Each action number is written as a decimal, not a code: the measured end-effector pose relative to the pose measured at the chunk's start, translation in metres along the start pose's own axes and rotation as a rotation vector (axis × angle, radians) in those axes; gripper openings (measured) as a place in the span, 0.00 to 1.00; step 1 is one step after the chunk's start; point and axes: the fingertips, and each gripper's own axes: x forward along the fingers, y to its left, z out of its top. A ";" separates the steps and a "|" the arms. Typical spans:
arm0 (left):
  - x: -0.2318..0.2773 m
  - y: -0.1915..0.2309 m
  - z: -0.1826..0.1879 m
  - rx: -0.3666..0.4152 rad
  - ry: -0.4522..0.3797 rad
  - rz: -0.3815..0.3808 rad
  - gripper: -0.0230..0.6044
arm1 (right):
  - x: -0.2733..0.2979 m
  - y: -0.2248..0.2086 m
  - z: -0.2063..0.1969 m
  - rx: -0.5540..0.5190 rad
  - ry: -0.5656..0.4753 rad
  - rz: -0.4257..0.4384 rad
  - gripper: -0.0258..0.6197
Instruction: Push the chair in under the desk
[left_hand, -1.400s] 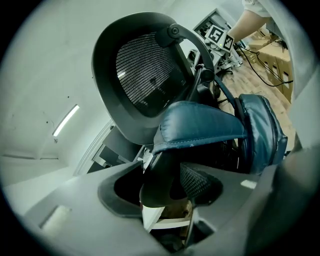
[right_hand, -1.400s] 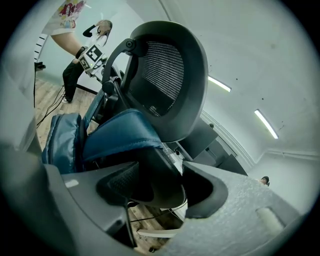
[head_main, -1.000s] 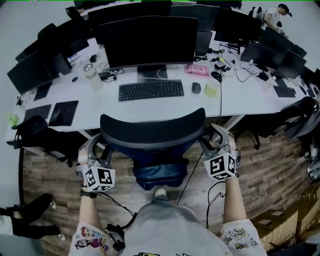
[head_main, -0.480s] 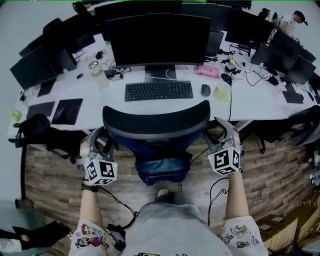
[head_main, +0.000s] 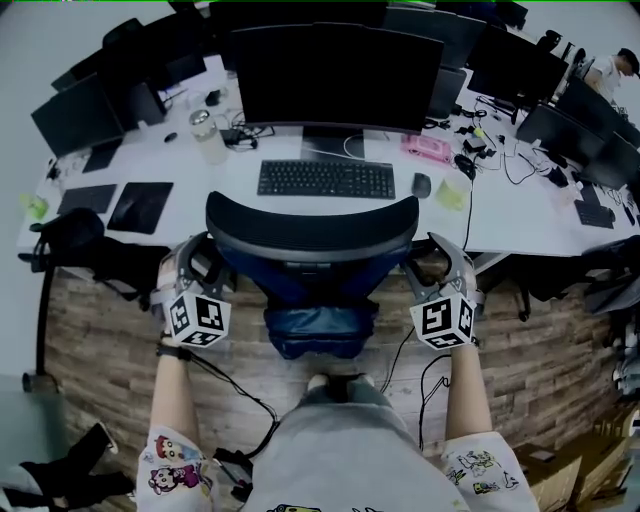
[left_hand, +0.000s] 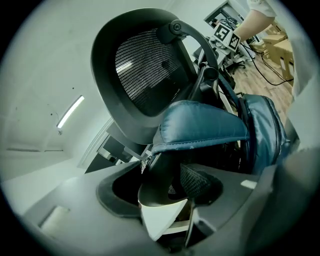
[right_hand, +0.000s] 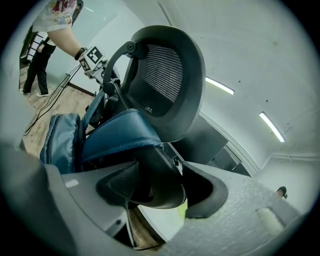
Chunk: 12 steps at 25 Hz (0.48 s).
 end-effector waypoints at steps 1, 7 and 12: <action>0.001 0.002 -0.001 0.001 0.000 -0.001 0.42 | 0.001 0.000 0.002 0.001 0.002 -0.002 0.45; 0.005 0.007 -0.006 0.006 -0.007 -0.005 0.42 | 0.003 0.004 0.007 0.001 -0.002 -0.012 0.45; 0.005 0.007 -0.005 0.005 -0.018 -0.001 0.42 | 0.003 0.004 0.007 0.010 -0.002 -0.017 0.46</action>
